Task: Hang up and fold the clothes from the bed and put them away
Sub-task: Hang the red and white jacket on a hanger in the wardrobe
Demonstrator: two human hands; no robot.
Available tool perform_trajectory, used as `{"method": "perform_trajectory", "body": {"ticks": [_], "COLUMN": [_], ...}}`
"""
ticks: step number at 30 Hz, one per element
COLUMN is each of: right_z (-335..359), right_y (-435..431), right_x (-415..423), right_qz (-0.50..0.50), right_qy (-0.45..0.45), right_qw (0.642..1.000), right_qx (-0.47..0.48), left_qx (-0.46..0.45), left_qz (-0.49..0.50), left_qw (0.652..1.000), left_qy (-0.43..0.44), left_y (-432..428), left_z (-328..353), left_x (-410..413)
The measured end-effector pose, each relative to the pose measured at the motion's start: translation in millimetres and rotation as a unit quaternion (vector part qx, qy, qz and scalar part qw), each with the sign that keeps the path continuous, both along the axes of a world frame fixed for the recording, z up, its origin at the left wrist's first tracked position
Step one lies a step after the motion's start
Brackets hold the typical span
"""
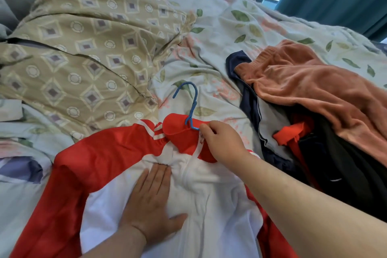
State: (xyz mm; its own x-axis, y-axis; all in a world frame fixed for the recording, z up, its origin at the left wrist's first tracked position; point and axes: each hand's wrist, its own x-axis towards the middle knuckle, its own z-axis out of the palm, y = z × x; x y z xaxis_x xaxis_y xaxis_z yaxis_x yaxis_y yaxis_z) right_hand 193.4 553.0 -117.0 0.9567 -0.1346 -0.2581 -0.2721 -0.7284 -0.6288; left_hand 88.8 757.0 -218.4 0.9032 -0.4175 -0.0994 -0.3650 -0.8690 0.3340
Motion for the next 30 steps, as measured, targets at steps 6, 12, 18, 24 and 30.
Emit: {"method": "perform_trajectory", "body": {"ticks": [6,12,18,24,30], "right_z": [70.6,164.8,295.6,436.6,566.3], "right_y": [9.9,8.5,9.5,11.5,10.4], "right_x": [-63.2,-107.6,-170.3,-243.5,-306.4], "right_qz": [0.081,0.045,0.063,0.011,-0.049], "right_qy": [-0.086,-0.165,-0.236,-0.285,-0.292], "right_qw": [0.989,0.978,0.961,0.948,0.951], "right_qx": [-0.092,-0.122,-0.129,-0.144,-0.094], "left_qx": [0.006,-0.194,-0.154,-0.154,-0.200], "left_qz": [0.014,0.009,0.016,-0.150,-0.147], "left_qw": [0.997,0.971,0.979,0.977,0.955], "left_qy": [0.081,-0.139,-0.132,-0.019,-0.162], "left_y": [-2.4,18.0,44.7,38.2,46.5], "left_z": [65.0,206.4,378.6,515.5,627.0], "left_x": [-8.7,-32.4,-8.1,-47.4,-84.8]}}
